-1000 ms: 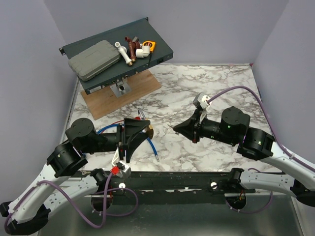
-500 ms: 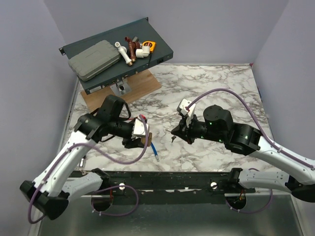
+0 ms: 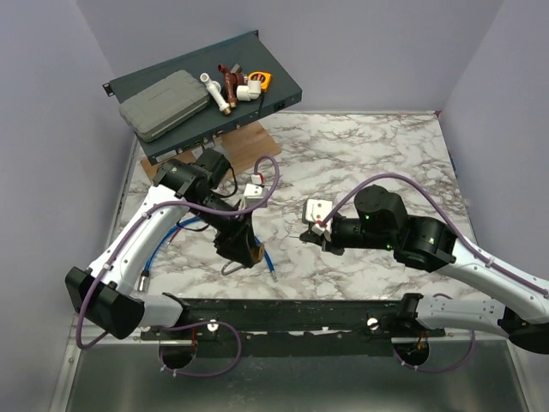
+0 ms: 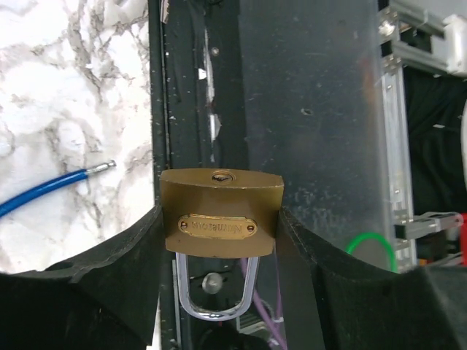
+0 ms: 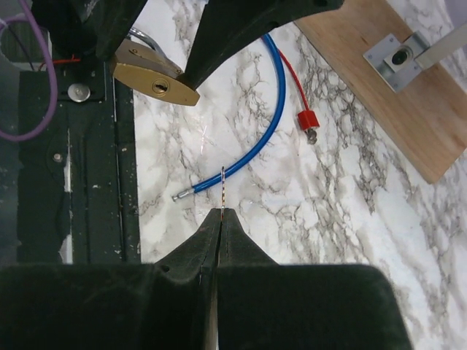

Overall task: Unlock with the key
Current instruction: Unlock the lock.

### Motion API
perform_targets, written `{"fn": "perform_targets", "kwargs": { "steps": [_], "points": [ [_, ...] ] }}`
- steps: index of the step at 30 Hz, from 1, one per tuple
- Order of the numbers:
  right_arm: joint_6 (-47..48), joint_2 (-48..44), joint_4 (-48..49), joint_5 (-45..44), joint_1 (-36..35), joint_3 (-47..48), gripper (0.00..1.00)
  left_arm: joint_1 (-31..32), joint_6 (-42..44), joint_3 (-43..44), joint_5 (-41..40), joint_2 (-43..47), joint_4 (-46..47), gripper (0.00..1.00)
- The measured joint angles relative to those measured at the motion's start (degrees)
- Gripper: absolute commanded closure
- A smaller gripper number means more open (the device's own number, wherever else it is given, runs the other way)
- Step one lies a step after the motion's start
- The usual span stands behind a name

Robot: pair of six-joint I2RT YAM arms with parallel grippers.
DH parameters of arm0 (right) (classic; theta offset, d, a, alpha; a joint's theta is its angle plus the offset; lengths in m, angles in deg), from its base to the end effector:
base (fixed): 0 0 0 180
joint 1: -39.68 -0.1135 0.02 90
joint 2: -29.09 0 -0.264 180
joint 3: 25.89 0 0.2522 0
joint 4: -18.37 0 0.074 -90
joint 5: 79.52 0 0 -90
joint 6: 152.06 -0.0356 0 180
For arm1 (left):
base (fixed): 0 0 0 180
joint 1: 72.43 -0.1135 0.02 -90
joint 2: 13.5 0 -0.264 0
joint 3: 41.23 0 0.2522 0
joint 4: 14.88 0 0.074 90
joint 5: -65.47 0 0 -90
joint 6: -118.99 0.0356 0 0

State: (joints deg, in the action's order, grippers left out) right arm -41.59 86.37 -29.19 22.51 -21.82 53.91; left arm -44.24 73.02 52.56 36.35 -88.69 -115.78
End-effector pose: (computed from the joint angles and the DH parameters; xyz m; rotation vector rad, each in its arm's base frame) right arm 0.0931 0.1871 0.3861 -1.4530 1.4620 0.6618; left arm 0.1649 -0.1237 0.3587 1.5555 1.9643 -1.4340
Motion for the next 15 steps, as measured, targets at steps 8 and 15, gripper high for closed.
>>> {"fn": "perform_targets", "kwargs": {
  "steps": [8,15],
  "points": [
    [9.8,0.7,-1.2,2.9,0.0,0.0,0.99,3.2,-5.4,-0.1,2.5,-2.6,-1.3,1.00],
    [14.1,1.2,-2.8,5.2,-1.6,-0.1,0.99,6.6,-6.2,-0.1,3.1,-4.9,-1.5,1.00]
  ]
}}
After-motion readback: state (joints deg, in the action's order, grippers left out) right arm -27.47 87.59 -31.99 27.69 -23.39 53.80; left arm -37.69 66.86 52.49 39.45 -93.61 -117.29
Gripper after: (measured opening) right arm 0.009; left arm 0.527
